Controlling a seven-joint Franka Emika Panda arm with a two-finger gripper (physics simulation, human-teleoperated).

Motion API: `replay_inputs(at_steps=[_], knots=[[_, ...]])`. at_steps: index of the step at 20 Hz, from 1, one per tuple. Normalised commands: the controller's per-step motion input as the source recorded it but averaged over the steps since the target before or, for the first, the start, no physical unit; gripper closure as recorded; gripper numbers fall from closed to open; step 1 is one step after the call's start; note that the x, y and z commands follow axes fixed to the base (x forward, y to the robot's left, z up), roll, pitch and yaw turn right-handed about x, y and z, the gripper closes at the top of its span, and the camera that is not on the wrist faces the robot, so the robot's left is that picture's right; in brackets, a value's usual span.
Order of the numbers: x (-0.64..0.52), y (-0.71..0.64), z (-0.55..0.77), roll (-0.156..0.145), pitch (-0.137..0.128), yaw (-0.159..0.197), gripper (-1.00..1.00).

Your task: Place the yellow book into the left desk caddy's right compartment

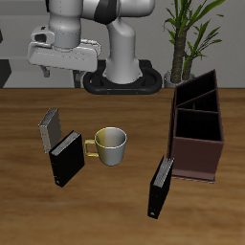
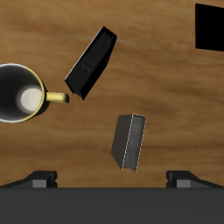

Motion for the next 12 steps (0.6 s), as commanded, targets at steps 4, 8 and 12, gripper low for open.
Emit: replay_inputs(at_steps=[4,8,12], knots=[[-0.14,-0.32,-0.15,-0.044,-0.022,-0.017,-1.0],[-0.02,-0.27,-0.25,-0.076,0.013,-0.053,-1.0],[-0.02,-0.11,-0.2,-0.022,-0.014,-0.014,-1.0]])
